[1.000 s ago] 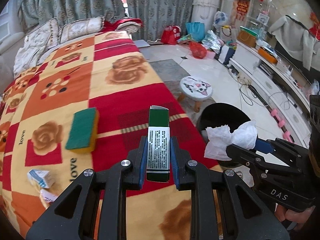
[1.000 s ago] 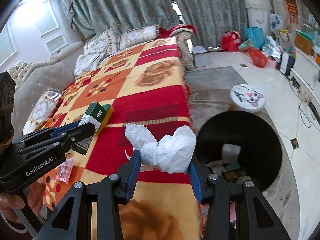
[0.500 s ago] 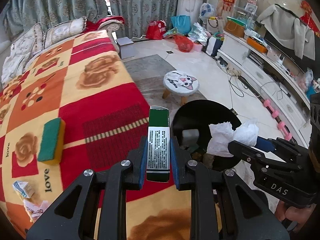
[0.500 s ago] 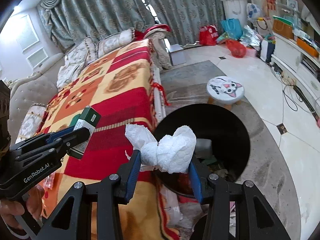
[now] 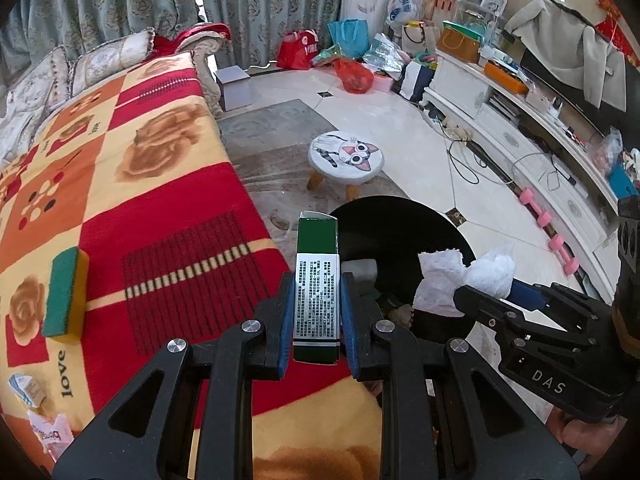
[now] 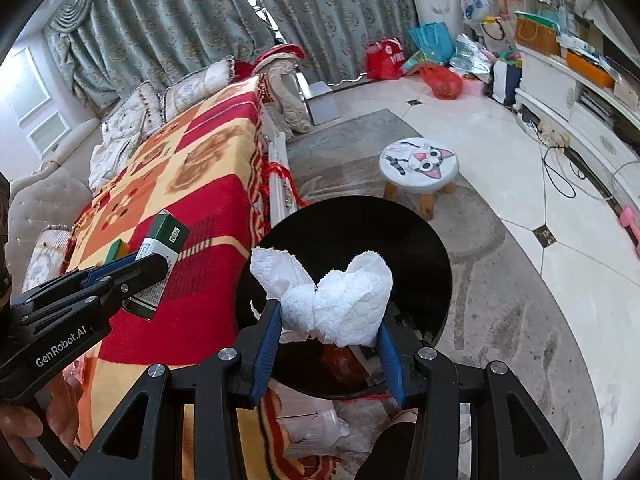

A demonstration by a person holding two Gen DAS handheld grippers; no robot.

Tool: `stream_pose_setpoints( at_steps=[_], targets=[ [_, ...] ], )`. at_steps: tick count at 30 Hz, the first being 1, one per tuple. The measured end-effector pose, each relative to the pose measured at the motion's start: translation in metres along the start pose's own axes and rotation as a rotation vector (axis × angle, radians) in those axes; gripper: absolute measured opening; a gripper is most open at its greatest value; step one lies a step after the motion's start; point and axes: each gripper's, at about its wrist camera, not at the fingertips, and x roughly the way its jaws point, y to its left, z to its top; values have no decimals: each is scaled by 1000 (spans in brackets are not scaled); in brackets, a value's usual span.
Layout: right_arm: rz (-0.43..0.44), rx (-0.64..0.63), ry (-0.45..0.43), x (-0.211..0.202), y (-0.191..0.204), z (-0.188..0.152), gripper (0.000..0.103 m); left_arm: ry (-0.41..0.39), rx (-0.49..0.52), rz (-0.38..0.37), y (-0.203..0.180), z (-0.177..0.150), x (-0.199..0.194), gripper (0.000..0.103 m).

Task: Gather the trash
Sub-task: 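Carry the box and tissue to the black bin and open both tools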

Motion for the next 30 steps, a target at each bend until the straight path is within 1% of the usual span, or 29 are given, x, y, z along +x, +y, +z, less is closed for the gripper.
stream_pose_setpoints(
  at_steps=[11, 25, 26, 27, 30],
  targets=[
    [-21, 7, 16, 9, -9, 3, 44, 15, -1, -11, -5, 5, 15, 19],
    [-39, 8, 13, 14, -13, 9, 44, 21, -17, -38, -14, 8, 24, 19],
    [-38, 9, 16, 15, -14, 9, 44, 21, -18, -42, -14, 8, 25, 19],
    [-38, 10, 15, 15, -13, 9, 47, 22, -19, -46, -14, 8, 25, 19],
    [-41, 13, 13, 16, -15, 10, 49, 26, -24, -61, -14, 8, 27, 19]
  ],
)
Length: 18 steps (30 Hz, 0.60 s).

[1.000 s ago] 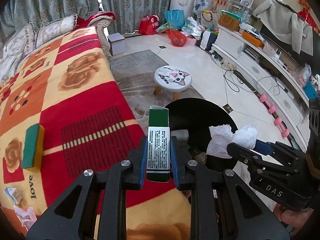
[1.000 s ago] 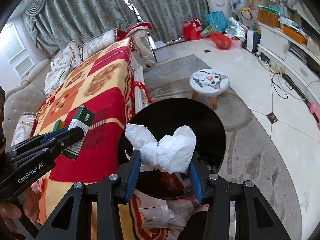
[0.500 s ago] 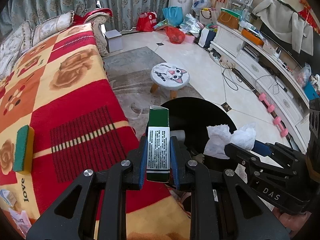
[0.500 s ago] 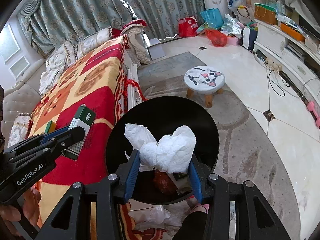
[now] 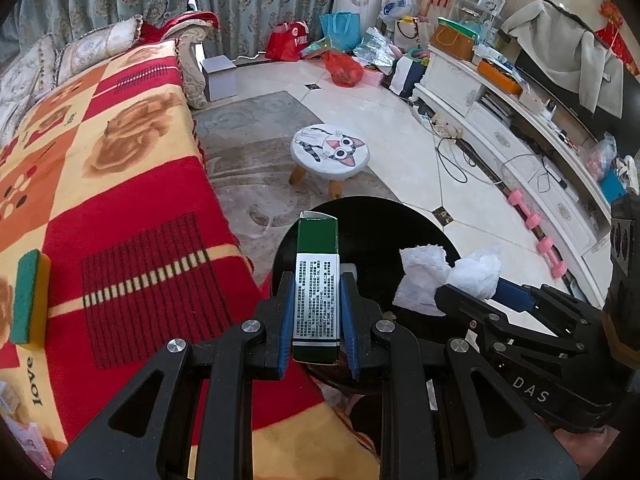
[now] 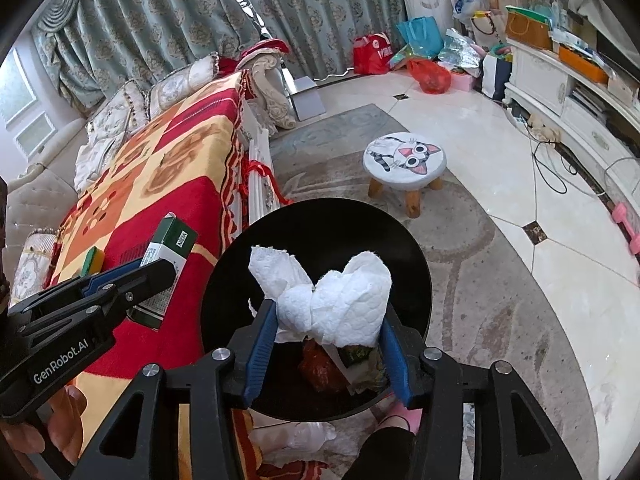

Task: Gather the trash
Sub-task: 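Carry the box and tissue to the black bin and open both tools, then move both open tools back over the bed toward the remaining items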

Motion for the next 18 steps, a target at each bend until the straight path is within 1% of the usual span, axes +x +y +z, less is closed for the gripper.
stream_pose_setpoints(
  at_steps=[2, 6, 8, 10, 12, 18],
  targets=[
    [4, 3, -4, 0, -1, 1, 49, 0, -7, -17, -1, 0, 1, 20],
    [13, 19, -2, 0, -4, 2, 64, 4, -8, -27, -3, 1, 2, 22],
    [14, 25, -10, -1, -5, 2, 65, 6, -13, -34, -3, 1, 2, 26],
    [10, 31, -12, -2, -6, 2, 65, 5, -18, -34, -1, 0, 1, 35],
    [13, 36, -9, -3, -6, 2, 65, 3, -24, -31, 2, 0, -1, 37],
    [5, 19, 2, -2, 1, -2, 65, -6, -40, 10, 11, -6, -11, 38]
  ],
)
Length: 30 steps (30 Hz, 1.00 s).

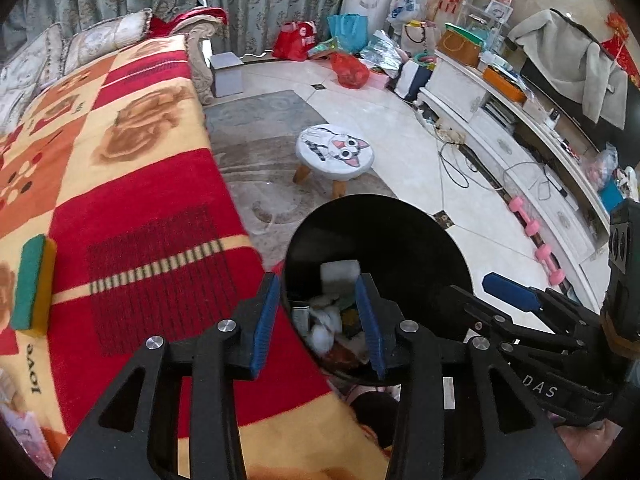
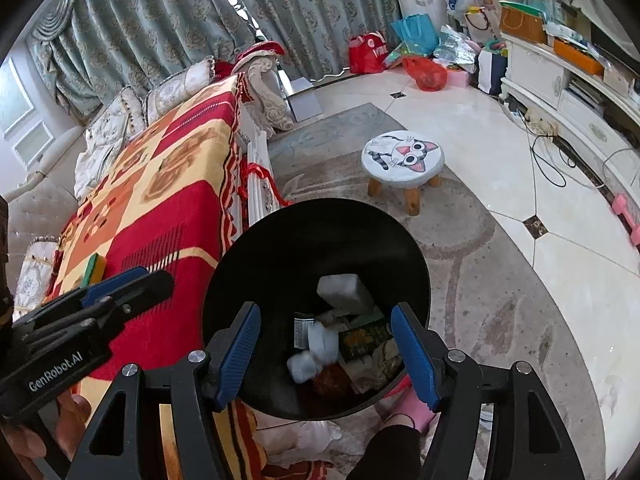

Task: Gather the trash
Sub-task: 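Move both open tools back over the bed toward the remaining items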

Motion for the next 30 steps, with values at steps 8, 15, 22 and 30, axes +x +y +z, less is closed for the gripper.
stream_pose_setpoints(
  at_steps=[8, 15, 22, 30],
  targets=[
    [18, -57, 1, -4, 28, -5, 65, -7, -49, 64, 28, -16, -21, 38],
    [72, -121, 12, -3, 70, -14, 66, -4, -83, 136, 69, -46, -47, 38],
    [141, -221, 54, 10, 126, -27, 66, 7, -160, 206, 121, -80, -76, 38],
    [219, -322, 94, 24, 190, -40, 66, -22, -314, 308, 213, -113, -126, 38]
  ],
)
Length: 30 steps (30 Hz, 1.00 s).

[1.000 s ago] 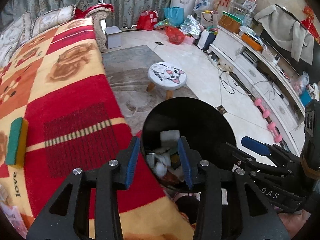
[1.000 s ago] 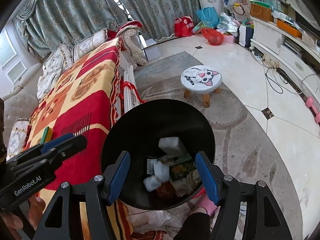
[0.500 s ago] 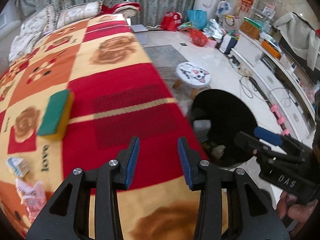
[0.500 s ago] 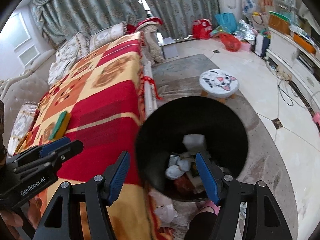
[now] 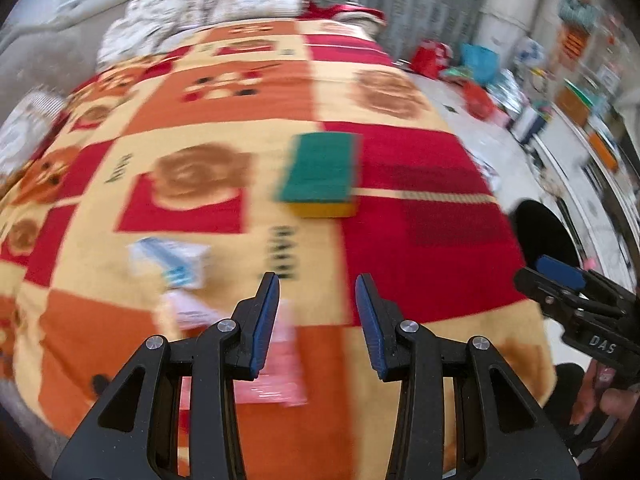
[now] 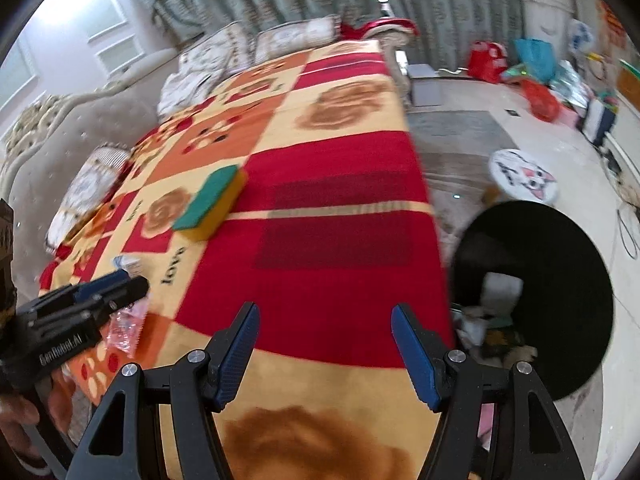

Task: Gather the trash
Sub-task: 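Move both open tools back over the bed toward the remaining items, then grasp the white blue-striped medicine box with the left tool while the right tool grasps the green-yellow sponge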

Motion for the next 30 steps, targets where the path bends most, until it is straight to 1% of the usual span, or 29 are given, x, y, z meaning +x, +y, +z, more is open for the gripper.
stream_pose_setpoints(
  at_steps=[3, 5, 6, 7, 9, 11, 13, 14, 16, 20, 22, 23, 25, 28, 30],
  targets=[
    [18, -33, 8, 8, 18, 2, 66, 1, -65, 60, 48, -4, -1, 38],
    [24, -45, 15, 13, 27, 5, 66, 9, -115, 126, 85, -8, 4, 38],
    [27, -51, 18, 15, 30, 6, 66, 10, -130, 145, 96, -9, 6, 38],
    [31, -57, 22, 17, 34, 6, 66, 13, -154, 183, 114, -10, 12, 38],
    [36, -69, 33, 24, 40, 8, 66, 34, -183, 231, 135, -10, 25, 38],
    [39, -77, 42, 29, 44, 10, 66, 80, -210, 253, 154, -11, 44, 38],
    [39, -80, 50, 34, 47, 12, 66, 117, -226, 247, 160, -10, 59, 38],
    [38, -81, 55, 38, 48, 14, 66, 132, -232, 227, 161, -8, 66, 38],
    [37, -77, 61, 42, 49, 16, 66, 101, -231, 203, 159, 1, 69, 37],
    [37, -54, 65, 56, 51, 30, 66, 84, -222, 100, 142, 28, 83, 37],
    [44, -41, 55, 62, 54, 39, 67, 78, -201, 85, 130, 37, 87, 37],
    [45, -36, 53, 66, 57, 43, 68, 73, -191, 73, 125, 40, 87, 37],
    [45, -26, 54, 77, 63, 54, 73, 67, -182, 51, 120, 45, 85, 37],
    [64, -9, 64, 97, 76, 73, 74, 62, -186, 25, 117, 46, 77, 38],
    [71, -17, 72, 114, 92, 88, 74, 62, -190, 22, 118, 47, 71, 38]
  ],
)
